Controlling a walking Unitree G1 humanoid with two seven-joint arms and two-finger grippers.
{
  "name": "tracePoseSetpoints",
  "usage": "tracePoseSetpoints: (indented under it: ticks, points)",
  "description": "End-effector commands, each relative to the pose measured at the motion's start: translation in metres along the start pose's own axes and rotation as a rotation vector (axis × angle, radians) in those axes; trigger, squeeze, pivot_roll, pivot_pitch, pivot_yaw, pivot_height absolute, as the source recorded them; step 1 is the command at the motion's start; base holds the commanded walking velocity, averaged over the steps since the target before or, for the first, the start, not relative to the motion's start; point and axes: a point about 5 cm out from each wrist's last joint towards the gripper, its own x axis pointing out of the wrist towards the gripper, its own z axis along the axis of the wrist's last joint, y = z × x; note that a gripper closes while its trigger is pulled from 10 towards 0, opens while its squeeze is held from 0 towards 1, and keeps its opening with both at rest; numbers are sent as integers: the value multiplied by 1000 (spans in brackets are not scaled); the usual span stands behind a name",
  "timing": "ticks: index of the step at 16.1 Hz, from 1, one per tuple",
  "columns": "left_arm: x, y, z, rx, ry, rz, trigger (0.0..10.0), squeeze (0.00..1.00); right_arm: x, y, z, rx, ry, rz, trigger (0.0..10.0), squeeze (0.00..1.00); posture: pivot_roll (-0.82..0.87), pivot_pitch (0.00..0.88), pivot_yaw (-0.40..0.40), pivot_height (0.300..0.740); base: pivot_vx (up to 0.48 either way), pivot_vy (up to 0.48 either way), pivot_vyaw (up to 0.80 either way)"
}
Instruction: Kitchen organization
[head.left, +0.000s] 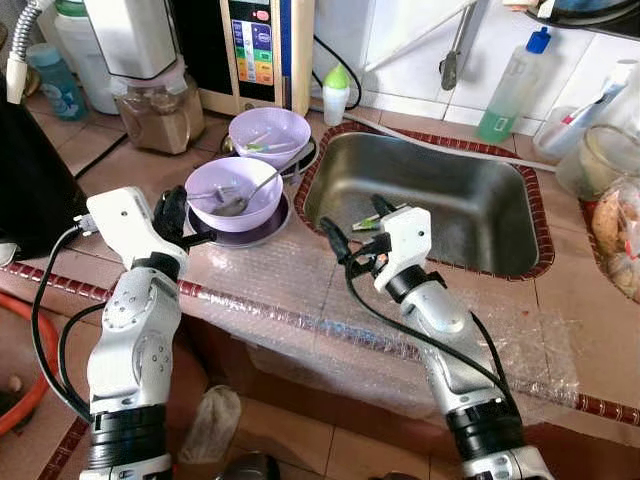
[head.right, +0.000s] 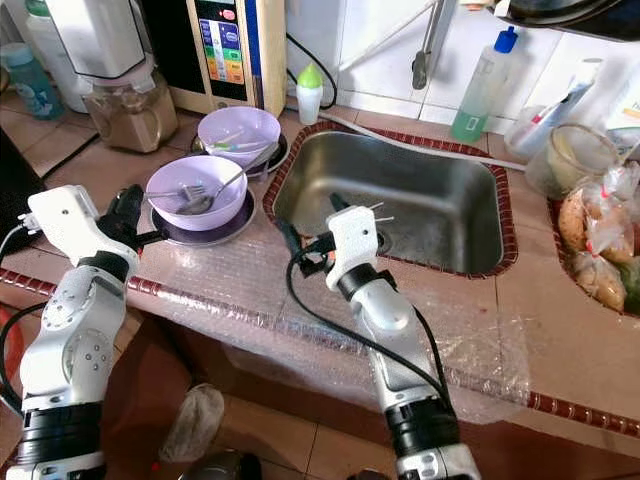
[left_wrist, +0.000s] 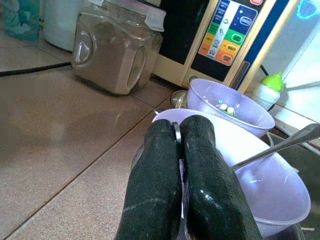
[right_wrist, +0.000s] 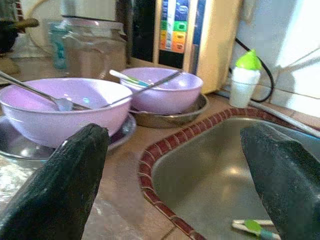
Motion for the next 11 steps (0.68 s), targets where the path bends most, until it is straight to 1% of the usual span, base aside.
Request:
tracePoseSetpoints:
  ticks: [1, 2, 4, 5, 6, 9, 11]
  points:
    - [-3, -3, -1, 41, -4, -8, 0, 0, 2, -3, 0, -9, -5, -11, 10000, 0, 27, 0, 17, 740, 0, 0, 0]
    - [-5, -4, 2, 55, -29, -13, 0, 0, 1, -3, -1, -12, -3, -10, 10000, 0, 26, 0, 15, 740, 0, 0, 0]
    - [-8, -7, 11, 124, -106, -32, 0, 0, 0, -3, -4, -17, 0, -11, 10000, 0, 31, 0, 9, 740, 0, 0, 0]
    - [-9, -9, 17, 122, -151, -46, 0, 0, -1, -4, -4, -15, 1, -13, 10000, 0, 33, 0, 8, 740, 0, 0, 0]
    - [-9, -13, 22, 127, -191, -88, 0, 0, -2, -5, -8, -11, 11, -20, 10000, 0, 39, 0, 5, 740, 0, 0, 0]
    - [-7, -13, 30, 137, -236, -91, 0, 0, -3, -7, -13, -10, 24, -35, 10000, 0, 42, 0, 6, 740, 0, 0, 0]
    - [1, -20, 40, 116, -284, -138, 0, 0, 2, -8, -12, -11, 13, -47, 10000, 0, 43, 0, 12, 740, 0, 0, 0]
